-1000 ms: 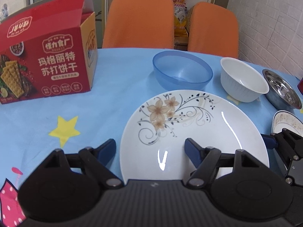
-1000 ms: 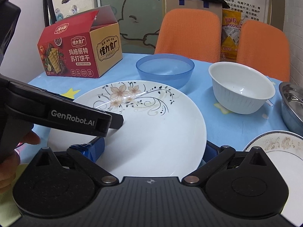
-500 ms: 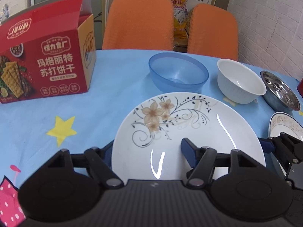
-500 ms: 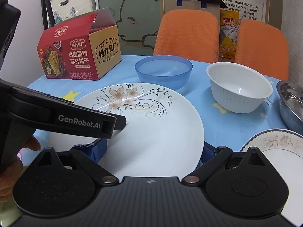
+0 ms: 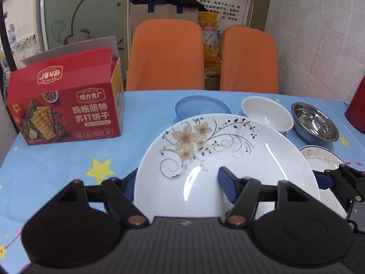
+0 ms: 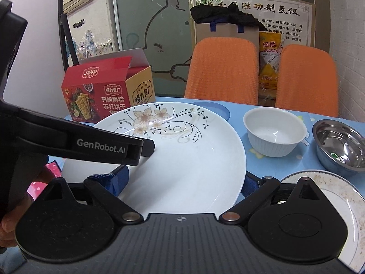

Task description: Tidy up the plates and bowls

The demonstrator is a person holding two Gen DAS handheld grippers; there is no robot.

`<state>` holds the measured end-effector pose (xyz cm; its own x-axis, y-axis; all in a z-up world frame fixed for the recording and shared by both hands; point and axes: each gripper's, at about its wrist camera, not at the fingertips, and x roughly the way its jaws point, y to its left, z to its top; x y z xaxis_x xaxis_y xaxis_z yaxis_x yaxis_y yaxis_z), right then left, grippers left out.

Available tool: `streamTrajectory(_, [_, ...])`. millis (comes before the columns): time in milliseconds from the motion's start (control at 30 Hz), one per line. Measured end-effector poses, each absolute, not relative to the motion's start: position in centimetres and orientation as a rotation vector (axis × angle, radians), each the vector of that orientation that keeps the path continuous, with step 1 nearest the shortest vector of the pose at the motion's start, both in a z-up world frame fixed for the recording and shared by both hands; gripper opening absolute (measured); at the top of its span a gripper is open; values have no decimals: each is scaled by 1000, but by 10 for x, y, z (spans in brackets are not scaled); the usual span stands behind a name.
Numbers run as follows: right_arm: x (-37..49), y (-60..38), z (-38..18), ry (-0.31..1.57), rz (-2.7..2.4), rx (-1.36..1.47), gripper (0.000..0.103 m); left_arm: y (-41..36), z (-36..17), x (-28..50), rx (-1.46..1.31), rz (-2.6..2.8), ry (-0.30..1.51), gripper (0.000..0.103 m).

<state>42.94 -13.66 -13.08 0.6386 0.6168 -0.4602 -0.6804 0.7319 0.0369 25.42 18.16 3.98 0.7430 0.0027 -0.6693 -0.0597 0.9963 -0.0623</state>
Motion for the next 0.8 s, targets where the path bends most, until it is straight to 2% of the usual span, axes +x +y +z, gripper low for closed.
streamTrajectory(433, [329,-166,-154,517,729,-107,86,172,19,141,-88,59,766,66])
streamTrajectory(800, [312,-161,-181,520,727,-167,86,175,-12,122,-104,75,785,63])
